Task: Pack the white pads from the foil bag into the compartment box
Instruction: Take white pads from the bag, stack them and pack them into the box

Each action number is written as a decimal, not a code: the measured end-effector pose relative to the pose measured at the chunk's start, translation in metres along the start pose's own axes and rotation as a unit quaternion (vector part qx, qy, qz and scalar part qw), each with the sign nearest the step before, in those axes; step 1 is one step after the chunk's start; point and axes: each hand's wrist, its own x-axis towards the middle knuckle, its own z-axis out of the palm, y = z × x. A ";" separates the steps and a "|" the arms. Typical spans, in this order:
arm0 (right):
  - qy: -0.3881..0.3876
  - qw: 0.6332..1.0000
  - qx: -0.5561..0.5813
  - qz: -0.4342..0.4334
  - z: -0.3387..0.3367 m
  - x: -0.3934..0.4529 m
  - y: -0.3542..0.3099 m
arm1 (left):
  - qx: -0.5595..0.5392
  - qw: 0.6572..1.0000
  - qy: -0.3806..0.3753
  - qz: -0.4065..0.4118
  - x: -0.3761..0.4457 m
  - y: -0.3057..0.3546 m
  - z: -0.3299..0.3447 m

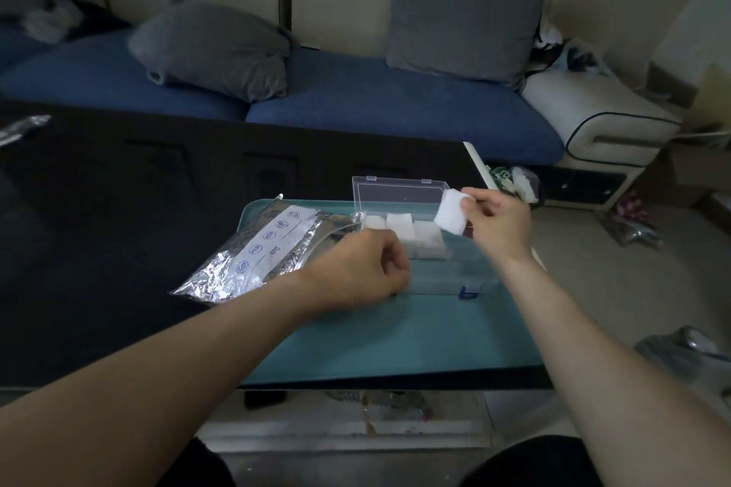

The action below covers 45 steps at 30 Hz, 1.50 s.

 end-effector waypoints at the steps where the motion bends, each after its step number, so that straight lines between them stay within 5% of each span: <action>1: -0.004 0.999 -0.040 -0.011 0.003 0.002 0.004 | 0.032 0.999 0.021 0.030 0.002 0.000 0.001; 9: -0.039 0.984 -0.174 0.028 0.029 0.005 0.006 | 0.219 0.965 0.022 0.141 0.014 -0.010 0.015; 18: -0.055 0.967 -0.247 0.005 0.028 0.006 0.002 | 0.192 0.946 0.168 0.201 0.011 -0.005 -0.011; 23: -0.112 0.954 -0.275 0.054 0.024 0.009 -0.004 | 0.223 0.941 0.217 0.135 0.004 -0.010 -0.044; 29: -0.108 0.940 -0.318 0.061 0.030 0.004 -0.006 | 0.339 0.937 0.077 -0.029 -0.008 -0.022 -0.062; 34: -0.038 0.956 -0.279 -0.086 0.028 0.002 -0.031 | 0.287 0.948 0.092 -0.101 -0.005 -0.035 -0.072; 37: -0.140 0.966 -0.147 -0.158 0.038 -0.023 -0.071 | 0.273 0.948 0.101 -0.132 0.000 -0.045 -0.075; 41: -0.358 0.915 -0.149 -0.115 0.067 -0.071 -0.088 | 0.251 0.947 0.130 -0.152 0.006 -0.051 -0.075; 45: -0.403 0.882 -0.215 -0.116 0.086 -0.089 -0.081 | 0.197 0.956 0.142 -0.164 0.006 -0.055 -0.077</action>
